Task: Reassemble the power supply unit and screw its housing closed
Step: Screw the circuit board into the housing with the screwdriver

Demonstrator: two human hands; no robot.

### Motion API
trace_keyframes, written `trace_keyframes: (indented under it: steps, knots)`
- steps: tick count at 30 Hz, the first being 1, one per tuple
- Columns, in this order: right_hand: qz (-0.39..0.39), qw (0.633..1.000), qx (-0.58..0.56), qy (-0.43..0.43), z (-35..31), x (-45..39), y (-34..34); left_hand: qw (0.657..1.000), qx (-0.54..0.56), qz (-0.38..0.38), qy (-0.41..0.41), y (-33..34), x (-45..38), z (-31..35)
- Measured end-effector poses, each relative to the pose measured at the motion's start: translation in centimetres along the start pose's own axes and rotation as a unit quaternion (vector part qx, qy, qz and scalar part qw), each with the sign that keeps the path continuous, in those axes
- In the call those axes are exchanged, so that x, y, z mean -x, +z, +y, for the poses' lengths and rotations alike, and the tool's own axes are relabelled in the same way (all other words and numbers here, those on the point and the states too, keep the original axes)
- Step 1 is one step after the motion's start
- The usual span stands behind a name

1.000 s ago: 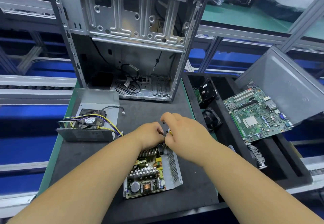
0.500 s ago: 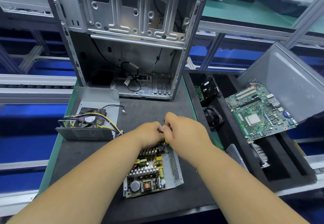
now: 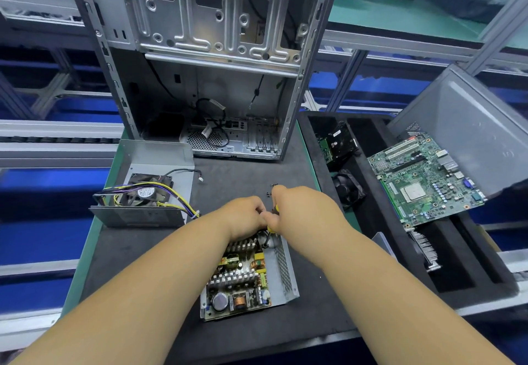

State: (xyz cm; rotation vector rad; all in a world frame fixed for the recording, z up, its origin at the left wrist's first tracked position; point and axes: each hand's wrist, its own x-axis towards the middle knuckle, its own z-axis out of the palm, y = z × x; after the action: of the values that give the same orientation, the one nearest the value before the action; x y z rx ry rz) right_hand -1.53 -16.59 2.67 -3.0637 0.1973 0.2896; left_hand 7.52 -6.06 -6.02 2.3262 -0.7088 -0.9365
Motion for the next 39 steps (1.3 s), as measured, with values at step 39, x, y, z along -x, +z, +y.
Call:
trace_keyframes:
  steps: [39]
  knots:
    - [0.038, 0.999, -0.023, -0.001, -0.8, 0.6, -0.1, 1.0, 0.001, -0.003, 0.018, 0.2, -0.6, -0.2]
